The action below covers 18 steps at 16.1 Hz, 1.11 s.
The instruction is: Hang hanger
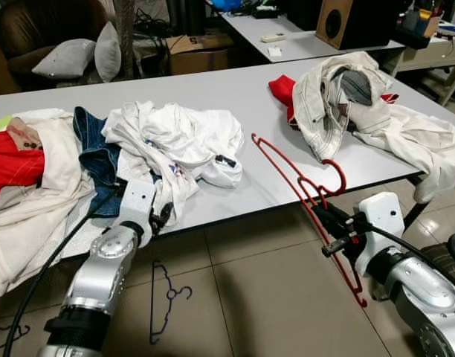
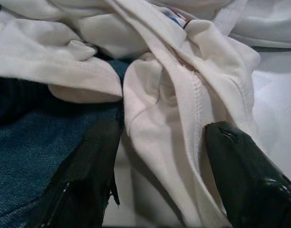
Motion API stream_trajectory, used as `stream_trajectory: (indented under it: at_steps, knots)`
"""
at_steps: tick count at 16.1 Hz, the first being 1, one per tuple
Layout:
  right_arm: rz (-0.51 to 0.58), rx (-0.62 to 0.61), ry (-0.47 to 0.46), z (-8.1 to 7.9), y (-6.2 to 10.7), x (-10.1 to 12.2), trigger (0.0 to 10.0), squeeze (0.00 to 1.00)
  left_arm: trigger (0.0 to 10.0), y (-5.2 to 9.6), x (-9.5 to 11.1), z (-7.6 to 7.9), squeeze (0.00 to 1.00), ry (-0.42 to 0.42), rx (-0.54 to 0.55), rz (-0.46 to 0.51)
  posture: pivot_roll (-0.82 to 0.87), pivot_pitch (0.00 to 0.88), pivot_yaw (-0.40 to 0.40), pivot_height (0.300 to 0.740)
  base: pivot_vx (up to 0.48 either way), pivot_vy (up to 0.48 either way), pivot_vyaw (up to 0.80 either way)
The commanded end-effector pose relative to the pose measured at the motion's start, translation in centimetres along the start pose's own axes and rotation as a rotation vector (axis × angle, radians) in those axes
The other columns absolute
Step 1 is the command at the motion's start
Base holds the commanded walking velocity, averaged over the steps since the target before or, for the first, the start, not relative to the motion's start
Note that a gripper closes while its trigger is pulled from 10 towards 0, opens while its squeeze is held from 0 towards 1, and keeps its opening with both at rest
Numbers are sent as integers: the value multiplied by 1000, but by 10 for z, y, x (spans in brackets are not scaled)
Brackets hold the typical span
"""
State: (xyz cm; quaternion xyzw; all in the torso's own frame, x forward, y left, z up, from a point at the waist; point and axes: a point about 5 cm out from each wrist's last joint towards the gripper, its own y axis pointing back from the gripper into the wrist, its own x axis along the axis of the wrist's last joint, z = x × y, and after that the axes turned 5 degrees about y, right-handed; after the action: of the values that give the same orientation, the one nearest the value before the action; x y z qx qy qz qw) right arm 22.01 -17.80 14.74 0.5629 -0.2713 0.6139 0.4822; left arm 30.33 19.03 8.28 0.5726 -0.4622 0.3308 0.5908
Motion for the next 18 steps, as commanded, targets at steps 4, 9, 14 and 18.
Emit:
stream_trajectory:
  at_steps: [4, 9, 14, 18]
  knots:
    - [16, 16, 27, -2, 2, 4, 10000, 0, 0, -4, 1, -3, 0, 6, -7, 1, -120, 0, 30, 740, 0, 0, 0]
    - [13, 35, 17, -5, 2, 3, 10000, 0, 0, -5, 0, -2, 0, 20, -30, 4, -115, 0, 31, 740, 0, 0, 0]
    - [10, 43, 15, -7, 1, 1, 10000, 0, 0, -5, 2, -3, 0, 55, -53, 22, -109, 0, 30, 740, 0, 0, 0]
    - [18, 58, 15, -10, -4, 0, 10000, 0, 0, -3, 11, -9, 0, 50, -65, 61, -90, 0, 28, 740, 0, 0, 0]
